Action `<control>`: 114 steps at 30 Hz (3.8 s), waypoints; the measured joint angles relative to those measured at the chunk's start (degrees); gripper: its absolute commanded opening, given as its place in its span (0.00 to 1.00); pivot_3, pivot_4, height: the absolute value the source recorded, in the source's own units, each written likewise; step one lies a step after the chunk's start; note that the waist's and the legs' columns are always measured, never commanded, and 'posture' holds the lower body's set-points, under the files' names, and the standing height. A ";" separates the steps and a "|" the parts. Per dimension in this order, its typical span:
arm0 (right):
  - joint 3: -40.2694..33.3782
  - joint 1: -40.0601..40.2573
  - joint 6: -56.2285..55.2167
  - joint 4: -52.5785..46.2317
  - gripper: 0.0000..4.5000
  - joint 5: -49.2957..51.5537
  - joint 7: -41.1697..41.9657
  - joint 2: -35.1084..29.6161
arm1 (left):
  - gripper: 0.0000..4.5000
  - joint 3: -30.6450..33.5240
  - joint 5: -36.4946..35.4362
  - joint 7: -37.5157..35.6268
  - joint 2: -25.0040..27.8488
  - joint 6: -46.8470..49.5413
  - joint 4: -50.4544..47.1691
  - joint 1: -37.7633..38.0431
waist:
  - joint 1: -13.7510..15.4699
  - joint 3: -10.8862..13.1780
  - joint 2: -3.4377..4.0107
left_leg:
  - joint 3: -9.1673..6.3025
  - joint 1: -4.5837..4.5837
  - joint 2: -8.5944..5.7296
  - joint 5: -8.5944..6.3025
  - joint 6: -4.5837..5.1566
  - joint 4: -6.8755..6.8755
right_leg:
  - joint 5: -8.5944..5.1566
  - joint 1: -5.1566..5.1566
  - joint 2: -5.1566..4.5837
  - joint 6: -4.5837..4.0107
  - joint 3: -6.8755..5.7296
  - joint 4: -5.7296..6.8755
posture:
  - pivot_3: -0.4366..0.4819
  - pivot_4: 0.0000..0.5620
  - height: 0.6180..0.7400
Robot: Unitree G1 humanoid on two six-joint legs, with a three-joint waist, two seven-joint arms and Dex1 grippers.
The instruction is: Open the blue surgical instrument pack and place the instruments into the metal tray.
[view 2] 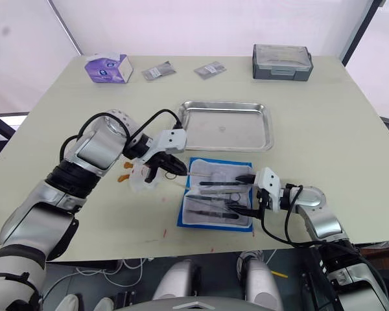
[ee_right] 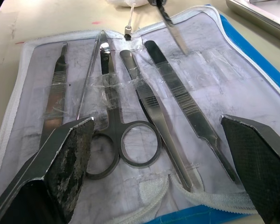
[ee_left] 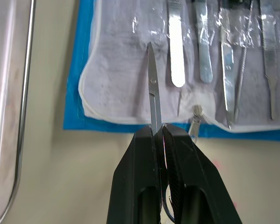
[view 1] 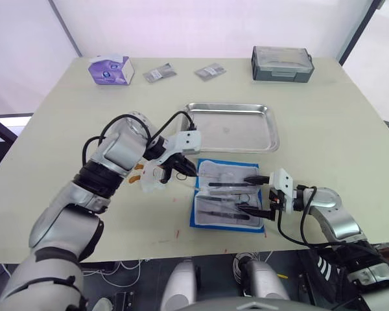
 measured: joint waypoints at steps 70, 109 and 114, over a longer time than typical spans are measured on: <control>-0.81 0.43 -1.25 0.89 1.00 0.39 0.36 0.13 | 0.48 33.92 -6.72 83.27 -36.77 3.89 33.68 -6.37 | 0.27 0.00 -0.05 | -0.05 0.00 -0.08 0.16 -0.28 0.01 | 0.01 0.07 -0.05 0.03 -0.02 -0.01 | 0.48 0.27 0.89; -1.02 -0.01 -1.47 1.67 1.00 0.41 0.78 0.39 | 0.78 19.04 -16.47 19.90 -15.65 -10.77 5.23 9.57 | 0.26 0.00 -0.02 | -0.03 0.00 -0.07 0.07 -0.12 -0.02 | 0.00 0.07 -0.04 0.02 0.00 -0.02 | 0.48 0.27 0.89; -0.98 -0.07 -1.50 1.71 1.00 0.41 0.81 0.44 | 0.78 14.34 -15.45 10.60 -13.96 -15.69 5.61 10.71 | 0.21 0.00 -0.02 | -0.04 0.00 -0.07 0.04 -0.07 -0.02 | 0.00 0.06 -0.03 0.02 0.01 -0.02 | 0.48 0.27 0.89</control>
